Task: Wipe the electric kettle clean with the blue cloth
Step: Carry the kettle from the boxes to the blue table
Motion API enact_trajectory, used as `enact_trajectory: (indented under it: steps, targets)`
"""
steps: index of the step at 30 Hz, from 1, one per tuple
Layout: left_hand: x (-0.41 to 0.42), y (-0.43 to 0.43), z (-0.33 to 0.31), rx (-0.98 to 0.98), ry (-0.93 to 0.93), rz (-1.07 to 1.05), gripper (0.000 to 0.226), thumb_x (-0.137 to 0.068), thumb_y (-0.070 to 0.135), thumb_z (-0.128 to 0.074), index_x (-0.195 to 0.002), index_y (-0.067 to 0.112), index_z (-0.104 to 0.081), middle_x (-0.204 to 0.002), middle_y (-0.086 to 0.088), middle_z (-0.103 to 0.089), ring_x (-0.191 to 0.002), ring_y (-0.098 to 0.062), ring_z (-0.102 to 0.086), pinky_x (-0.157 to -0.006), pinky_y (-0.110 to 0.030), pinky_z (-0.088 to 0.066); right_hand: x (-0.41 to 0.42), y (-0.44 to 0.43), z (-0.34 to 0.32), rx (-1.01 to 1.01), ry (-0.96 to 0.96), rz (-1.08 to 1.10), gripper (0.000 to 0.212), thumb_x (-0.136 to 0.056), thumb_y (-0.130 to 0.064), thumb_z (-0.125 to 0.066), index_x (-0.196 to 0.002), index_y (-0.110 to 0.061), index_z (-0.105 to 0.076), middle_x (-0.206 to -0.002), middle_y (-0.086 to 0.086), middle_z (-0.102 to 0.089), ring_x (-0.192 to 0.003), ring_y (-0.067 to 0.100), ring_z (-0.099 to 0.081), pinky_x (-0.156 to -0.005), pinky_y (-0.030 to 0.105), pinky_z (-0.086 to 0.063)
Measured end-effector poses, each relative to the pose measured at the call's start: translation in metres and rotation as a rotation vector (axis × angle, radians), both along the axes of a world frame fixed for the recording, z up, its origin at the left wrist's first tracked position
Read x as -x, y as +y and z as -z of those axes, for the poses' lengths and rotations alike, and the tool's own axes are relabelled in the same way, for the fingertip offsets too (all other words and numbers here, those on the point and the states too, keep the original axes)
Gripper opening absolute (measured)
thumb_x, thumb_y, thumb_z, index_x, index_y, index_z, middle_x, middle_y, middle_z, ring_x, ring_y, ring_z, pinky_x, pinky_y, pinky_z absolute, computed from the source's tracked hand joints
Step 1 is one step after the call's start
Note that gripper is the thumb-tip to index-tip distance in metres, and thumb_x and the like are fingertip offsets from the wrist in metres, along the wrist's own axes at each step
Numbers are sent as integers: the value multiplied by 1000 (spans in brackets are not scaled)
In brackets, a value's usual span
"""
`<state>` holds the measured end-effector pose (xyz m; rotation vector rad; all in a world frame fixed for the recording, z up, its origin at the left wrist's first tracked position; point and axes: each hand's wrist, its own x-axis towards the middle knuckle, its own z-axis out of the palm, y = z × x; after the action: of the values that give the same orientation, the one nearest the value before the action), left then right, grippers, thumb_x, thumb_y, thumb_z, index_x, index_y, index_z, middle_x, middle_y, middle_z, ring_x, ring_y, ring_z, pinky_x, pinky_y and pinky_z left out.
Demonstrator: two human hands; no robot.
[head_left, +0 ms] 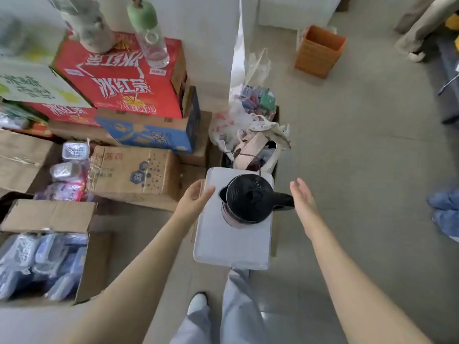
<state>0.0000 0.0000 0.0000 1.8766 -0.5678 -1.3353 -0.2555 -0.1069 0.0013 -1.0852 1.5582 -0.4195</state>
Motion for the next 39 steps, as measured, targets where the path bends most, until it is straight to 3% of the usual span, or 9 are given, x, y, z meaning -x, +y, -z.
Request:
enact_trajectory:
  steps: [4, 9, 12, 15, 19, 24, 26, 29, 39]
  targets:
    - [26, -15, 43, -164, 192, -13, 89, -76, 73, -66, -151, 41, -31, -157, 11, -35, -136, -16, -41, -104, -44, -39, 5, -20, 35, -91, -43, -113, 55, -97, -55, -46, -147, -34, -38, -140, -19, -40, -128, 1, -35, -102, 26, -27]
    - [48, -16, 65, -162, 339, -31, 64, -66, 74, -69, -123, 55, -48, -148, 12, -47, -132, -18, -46, -99, -46, -42, 10, -22, 59, -77, 19, -171, 14, -97, -36, -55, -101, -26, -63, -100, -11, -63, -96, 9, -57, -79, 21, -39]
    - [48, -16, 71, -156, 351, -89, 74, -61, 72, -71, -128, 50, -48, -146, 13, -49, -133, -16, -49, -102, -45, -44, 12, -26, 61, -60, 54, -222, 44, -90, -51, -57, -89, -8, -65, -81, -1, -59, -77, 11, -54, -73, 28, -38]
    - [48, -17, 73, -133, 377, -100, 73, -62, 71, -73, -129, 50, -49, -145, 10, -52, -131, -17, -51, -107, -46, -45, 14, -32, 59, -86, 115, -277, 75, -71, -74, -49, -90, -3, -63, -79, 7, -56, -76, 16, -53, -71, 33, -39]
    - [48, -16, 79, -107, 407, -129, 82, -66, 65, -76, -139, 41, -47, -144, 6, -54, -130, -20, -53, -107, -42, -47, 12, -34, 62, -95, 115, -263, 73, -70, -74, -52, -90, -6, -68, -88, 19, -67, -81, 18, -58, -74, 33, -42]
    - [45, -18, 80, -99, 421, -142, 71, -78, 55, -76, -140, 36, -48, -139, 3, -58, -125, -18, -57, -106, -40, -47, 12, -32, 66, -127, 97, -235, 79, -68, -79, -55, -89, -3, -66, -78, 5, -55, -77, 15, -50, -75, 34, -37]
    - [44, -19, 80, -97, 414, -136, 69, -78, 56, -75, -139, 36, -48, -139, 3, -57, -126, -19, -57, -105, -39, -48, 13, -29, 69, -137, 76, -237, 84, -67, -83, -57, -91, -3, -66, -81, 17, -60, -80, 15, -52, -77, 35, -38]
    - [40, -21, 80, -95, 414, -123, 63, -79, 56, -73, -134, 38, -48, -139, 2, -56, -127, -23, -54, -107, -41, -46, 12, -26, 67, -156, 56, -240, 78, -67, -79, -60, -93, -6, -68, -101, 22, -67, -86, 15, -56, -81, 34, -40]
    - [29, -21, 27, -41, 410, -36, 54, -84, 54, -63, -131, 36, -42, -146, 4, -48, -127, -19, -51, -105, -34, -45, 4, -30, 7, -120, -96, -141, 24, -86, -34, -71, -75, -14, -66, -77, -2, -71, -77, 15, -59, -76, 26, -41]
